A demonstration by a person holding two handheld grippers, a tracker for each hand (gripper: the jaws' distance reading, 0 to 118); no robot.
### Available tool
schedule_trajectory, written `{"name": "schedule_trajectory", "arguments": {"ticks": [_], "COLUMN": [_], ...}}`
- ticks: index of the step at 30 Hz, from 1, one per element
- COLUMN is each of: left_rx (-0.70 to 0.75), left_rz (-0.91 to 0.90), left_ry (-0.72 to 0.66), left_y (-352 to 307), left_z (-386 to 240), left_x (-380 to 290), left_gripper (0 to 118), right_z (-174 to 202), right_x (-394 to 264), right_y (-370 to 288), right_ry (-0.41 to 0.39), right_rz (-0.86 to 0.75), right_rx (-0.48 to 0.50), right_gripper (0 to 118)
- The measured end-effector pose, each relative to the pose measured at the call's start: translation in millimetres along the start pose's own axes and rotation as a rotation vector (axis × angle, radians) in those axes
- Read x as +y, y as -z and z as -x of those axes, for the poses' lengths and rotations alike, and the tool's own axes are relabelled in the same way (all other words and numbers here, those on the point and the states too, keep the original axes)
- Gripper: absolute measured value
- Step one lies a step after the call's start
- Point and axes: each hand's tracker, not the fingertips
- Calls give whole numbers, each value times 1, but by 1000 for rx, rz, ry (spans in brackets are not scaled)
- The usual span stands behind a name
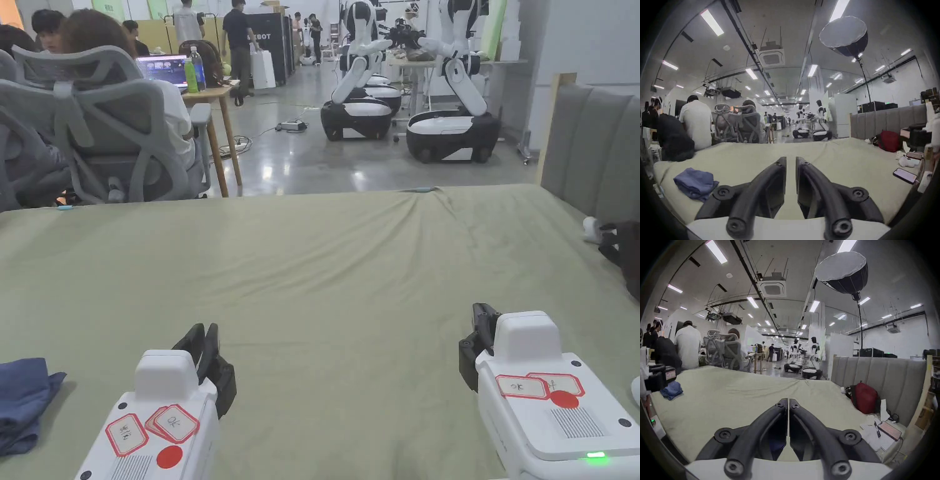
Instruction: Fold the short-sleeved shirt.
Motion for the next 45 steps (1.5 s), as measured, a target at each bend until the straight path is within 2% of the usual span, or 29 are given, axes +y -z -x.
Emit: {"name": "schedule_trajectory", "arguments": {"ticks": [4,5,6,7,8,9,10,11,12,18,45], "left_rx": [14,15,14,12,6,1,-2,-5,-3,-1,-2], "left_rz": [3,4,9,10,14,19,18,-43,-22,-15,-5], "left_ry": [-13,-5,3,4,5,3,4,8,12,18,9], "left_y": [4,4,4,5,4,3,2,11,10,7,5], "left_z": [3,4,3,3,1,-2,-4,-7,-9,-11,-4], "left_x": [3,2,1,1,2,3,3,10,6,4,7], "left_gripper": [11,14,27,55,97,118,114,118,118,118,118], "right_z": [0,1,2,2,5,6,9,11,11,11,12], "right_x": [2,2,2,2,2,2,1,0,2,7,4], "right_y": [5,6,7,7,7,8,10,8,4,9,9], "right_ry": [38,44,49,55,64,66,60,53,52,33,36], "right_rz": [-6,-1,3,6,14,19,23,19,-21,11,8], "right_rx": [2,8,17,28,51,63,62,64,63,68,38], "right_gripper": [3,6,17,41,87,118,118,118,118,118,118]}}
